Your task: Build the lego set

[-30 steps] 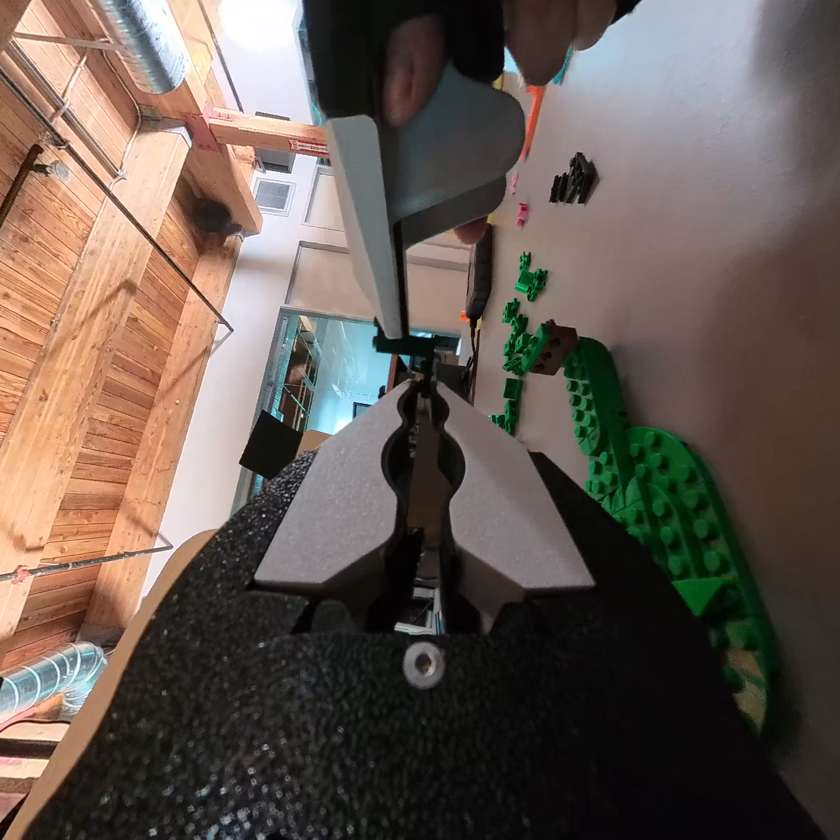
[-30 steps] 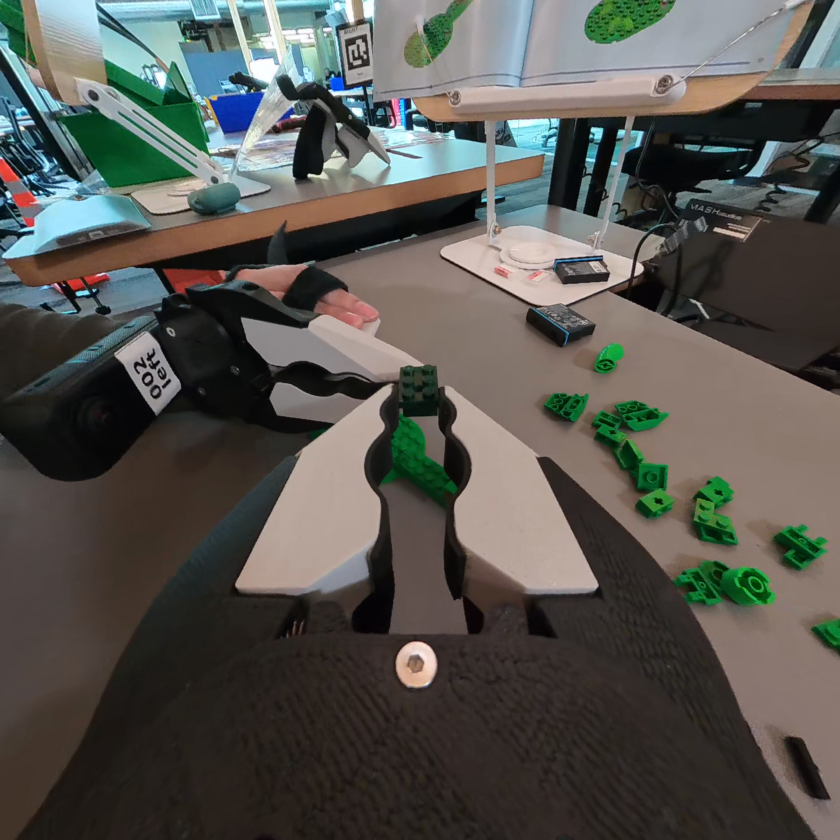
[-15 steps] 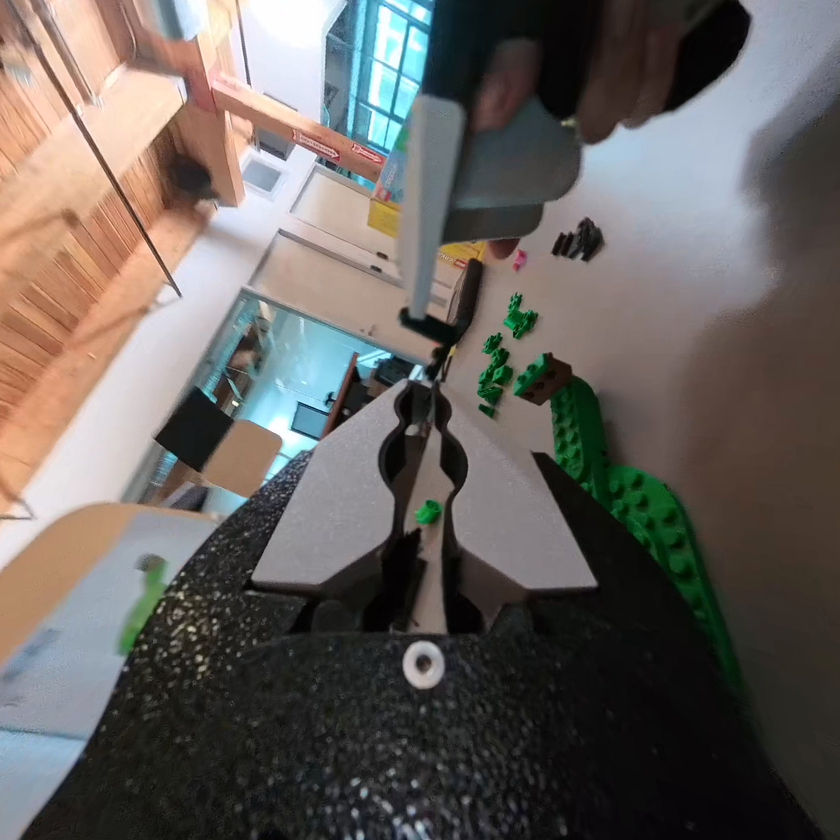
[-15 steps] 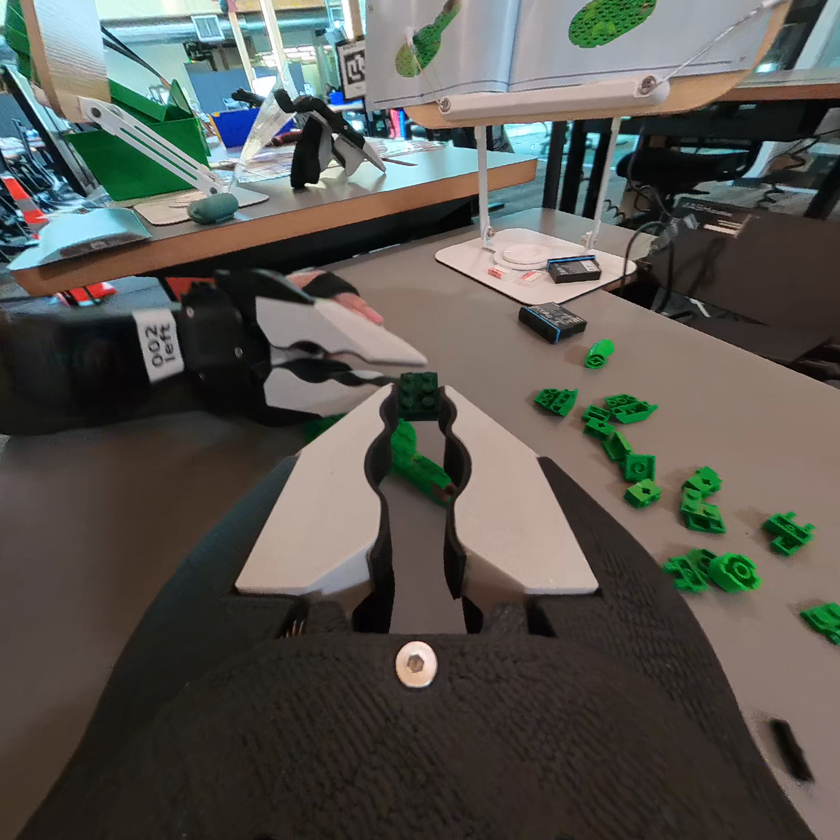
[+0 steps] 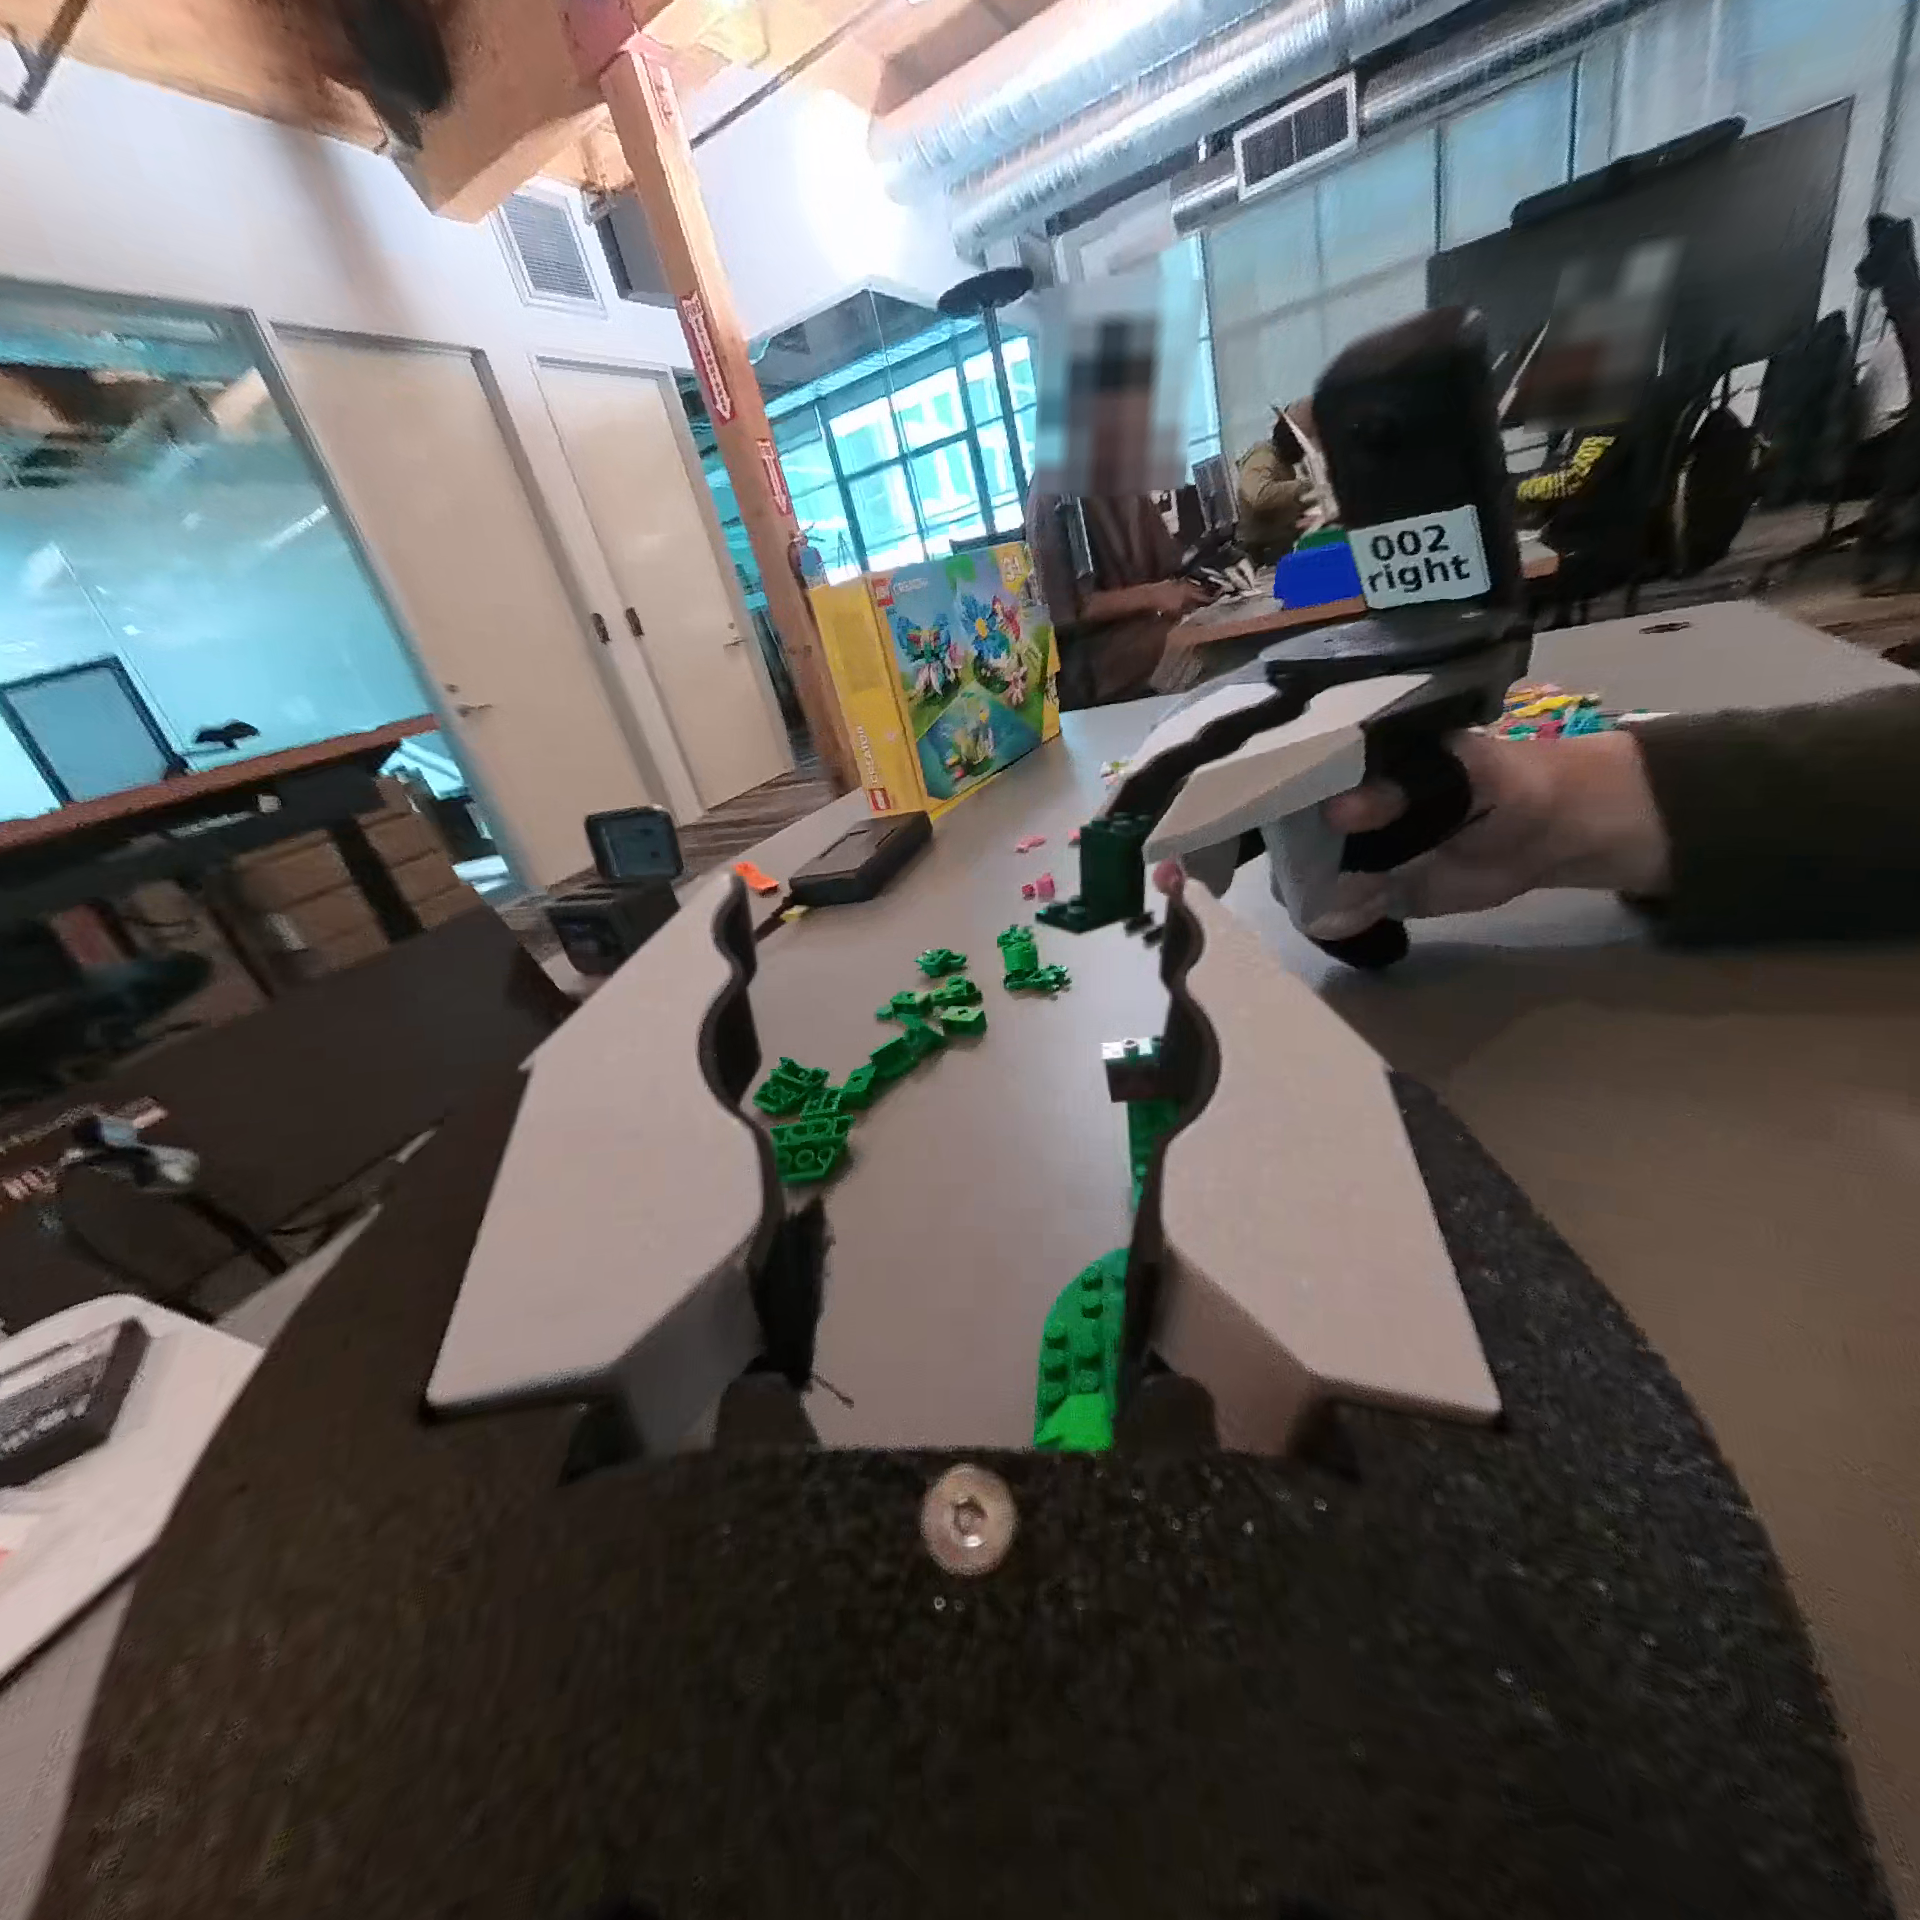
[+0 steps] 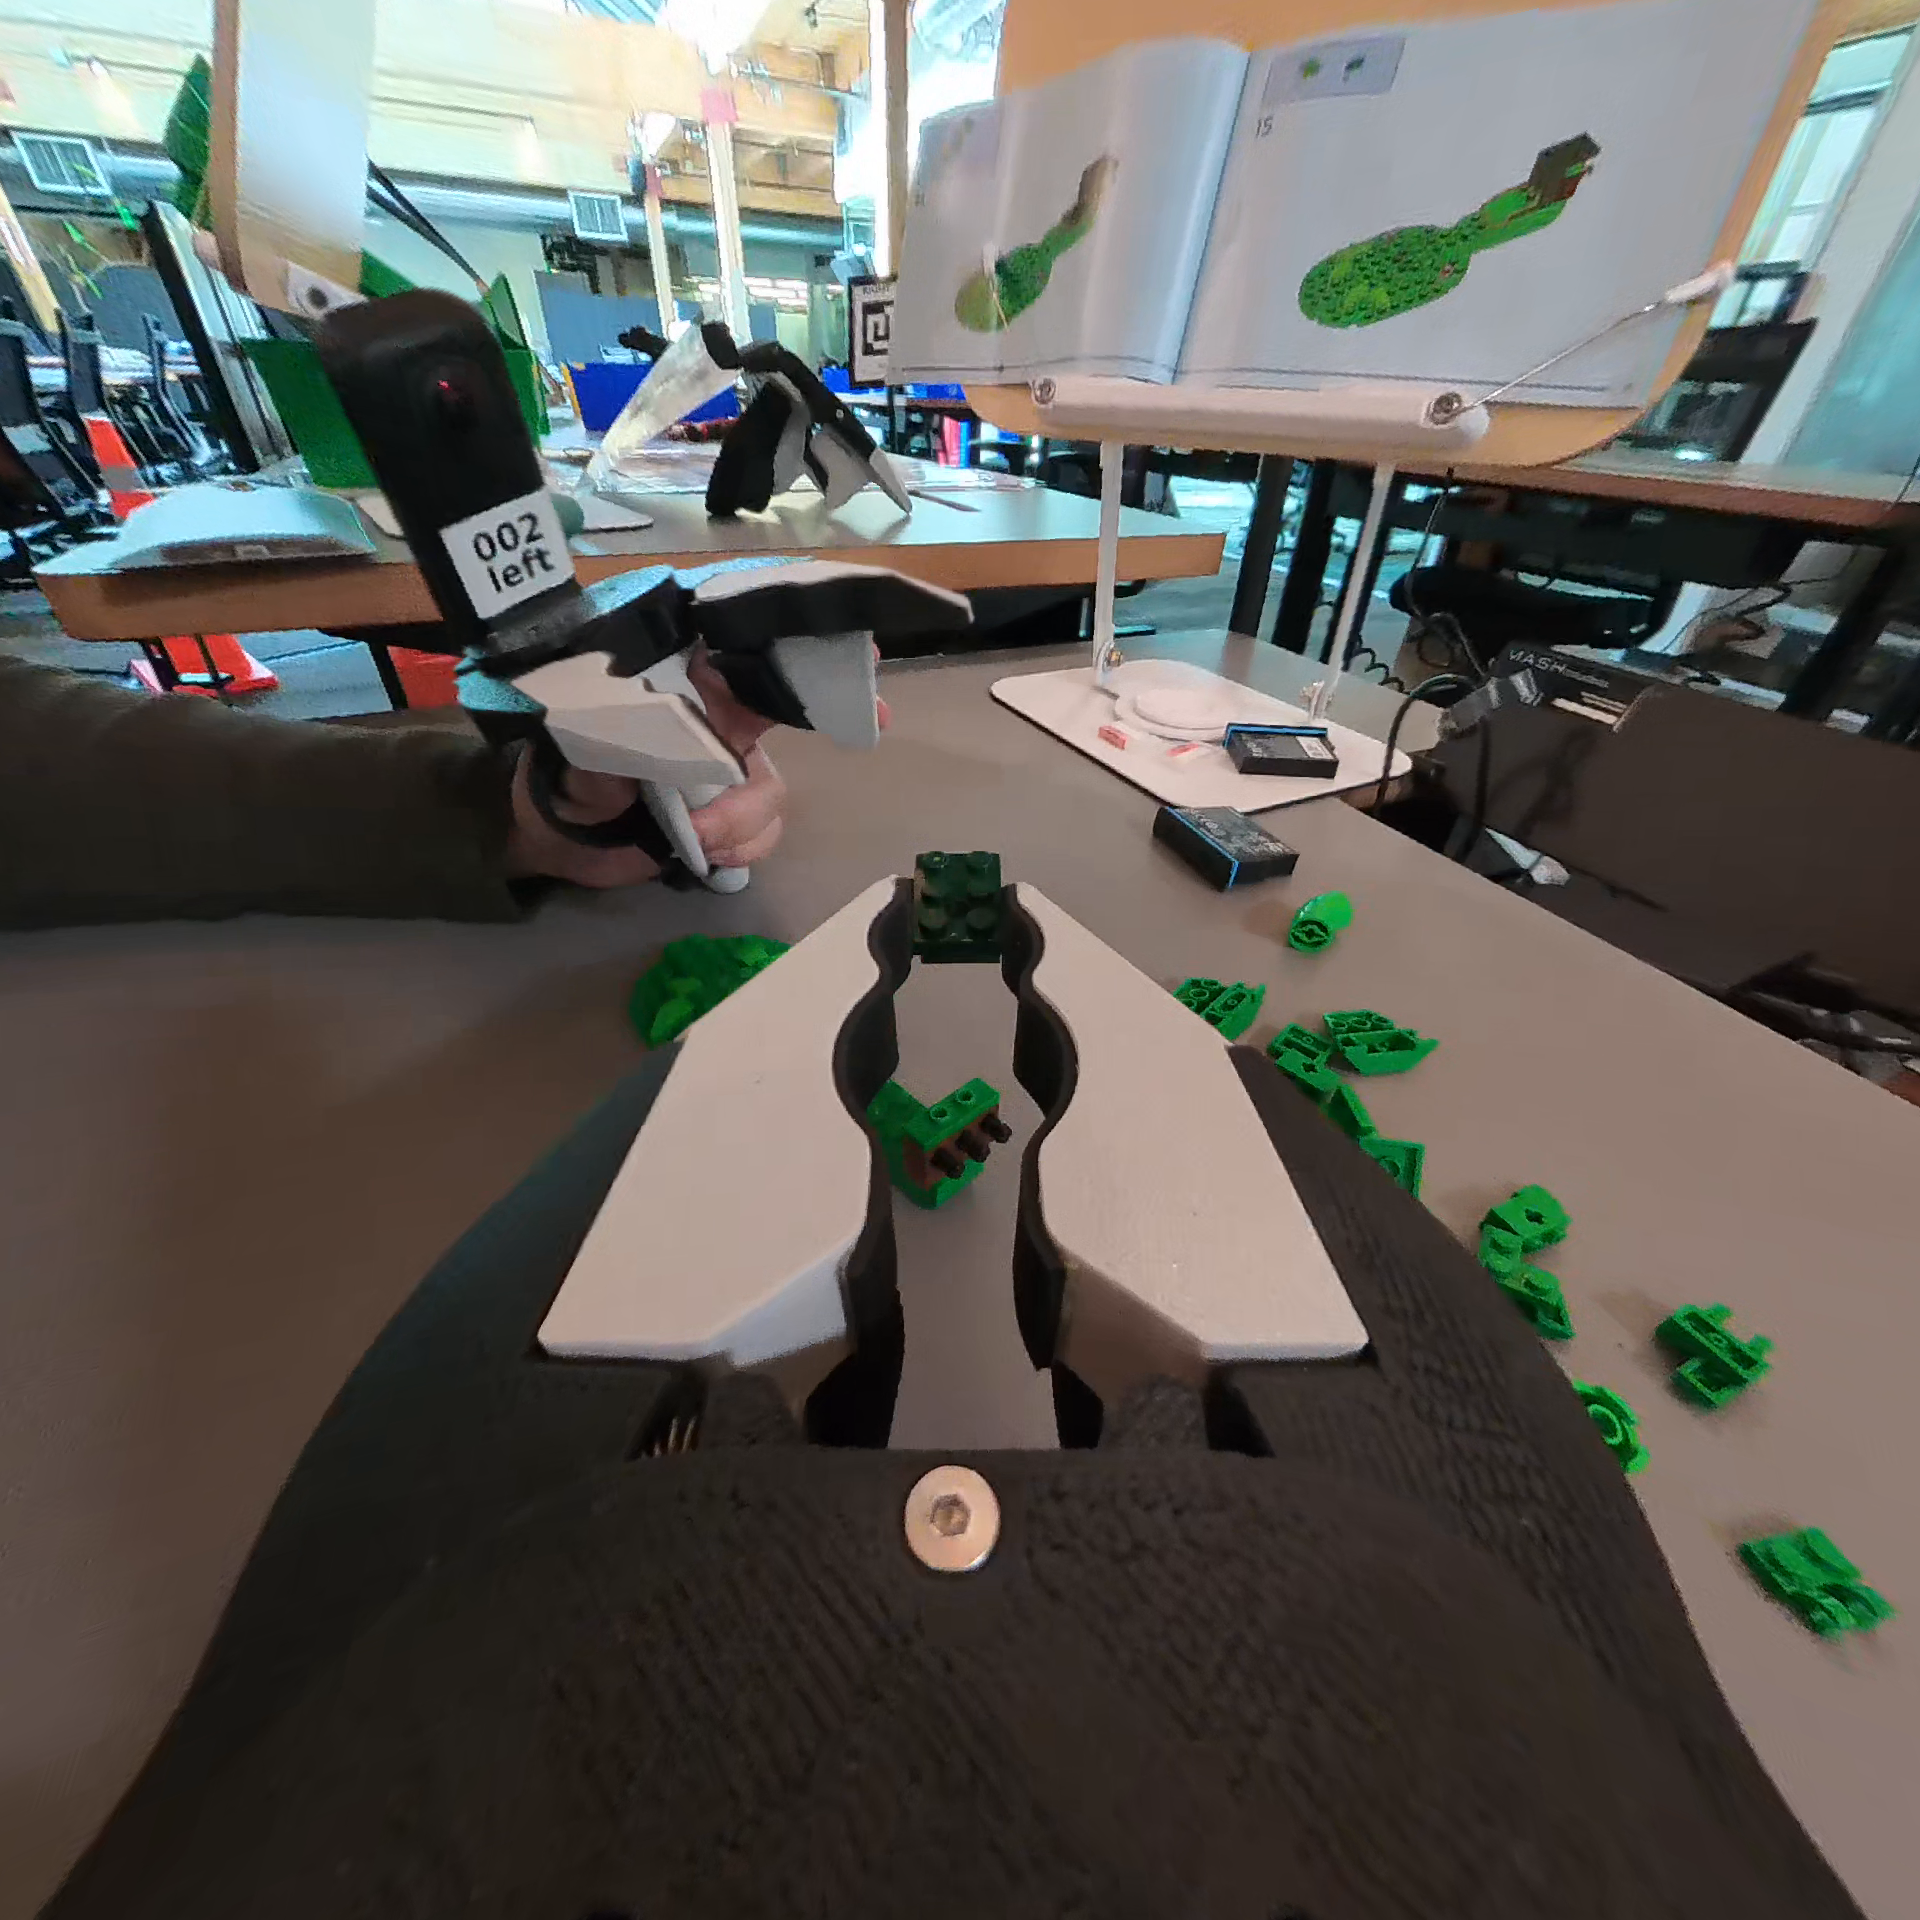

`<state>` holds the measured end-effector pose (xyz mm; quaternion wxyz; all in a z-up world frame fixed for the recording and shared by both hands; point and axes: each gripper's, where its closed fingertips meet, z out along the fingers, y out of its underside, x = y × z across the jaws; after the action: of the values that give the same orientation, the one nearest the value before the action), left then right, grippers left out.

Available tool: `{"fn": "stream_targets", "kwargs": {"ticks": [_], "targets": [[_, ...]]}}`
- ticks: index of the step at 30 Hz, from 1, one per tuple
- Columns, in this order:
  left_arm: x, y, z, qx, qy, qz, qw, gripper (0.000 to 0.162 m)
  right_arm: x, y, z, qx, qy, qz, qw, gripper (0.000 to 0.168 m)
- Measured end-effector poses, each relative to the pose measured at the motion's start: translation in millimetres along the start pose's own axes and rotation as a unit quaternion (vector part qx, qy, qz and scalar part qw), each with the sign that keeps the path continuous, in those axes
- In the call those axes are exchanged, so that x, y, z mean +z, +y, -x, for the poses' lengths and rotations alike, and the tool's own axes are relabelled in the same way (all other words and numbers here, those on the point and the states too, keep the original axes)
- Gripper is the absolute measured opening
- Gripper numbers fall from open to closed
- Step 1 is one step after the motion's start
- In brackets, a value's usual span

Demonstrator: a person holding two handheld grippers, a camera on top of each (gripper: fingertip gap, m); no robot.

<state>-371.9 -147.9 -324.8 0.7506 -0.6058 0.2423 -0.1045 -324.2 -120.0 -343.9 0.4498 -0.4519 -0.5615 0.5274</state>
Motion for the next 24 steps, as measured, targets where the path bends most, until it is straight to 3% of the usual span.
{"fn": "stream_targets", "kwargs": {"ticks": [2, 4, 6, 10, 12, 17, 24], "targets": [[-1.2, 6.6, -0.5, -0.01, 0.011, 0.027, 1.0, 0.067, -0.2, 1.2, 0.9, 0.001, -0.011, 0.004, 1.0, 0.015], [1.1, 10.2, -0.7, -0.021, 0.01, 0.052, 0.998, 0.026, 1.5, 5.7, 1.3, -0.005, -0.022, 0.022, 1.0, 0.016], [10.1, 8.9, -12.1, -0.028, 0.034, 0.079, 0.996, 0.026, 2.3, 13.1, -0.3, -0.013, -0.032, 0.05, 0.998, 0.015], [19.9, 58.3, -27.7, -0.005, 0.063, 0.242, 0.968, 0.055, 1.2, 17.1, -1.7, 0.003, -0.081, 0.063, 0.995, 0.015], [18.3, 78.2, -41.2, -0.027, 0.096, 0.289, 0.952, 0.06, 2.6, 22.2, 1.9, -0.002, -0.111, 0.081, 0.991, 0.015], [20.2, 79.7, -54.6, -0.039, 0.124, 0.3, 0.945, 0.046, 9.2, 32.5, 7.0, -0.055, -0.145, 0.127, 0.98, 0.015], [17.3, 91.9, -57.9, -0.032, 0.135, 0.342, 0.93, 0.045, 10.3, 39.6, 16.1, -0.049, -0.22, 0.155, 0.962, 0.015]]}}
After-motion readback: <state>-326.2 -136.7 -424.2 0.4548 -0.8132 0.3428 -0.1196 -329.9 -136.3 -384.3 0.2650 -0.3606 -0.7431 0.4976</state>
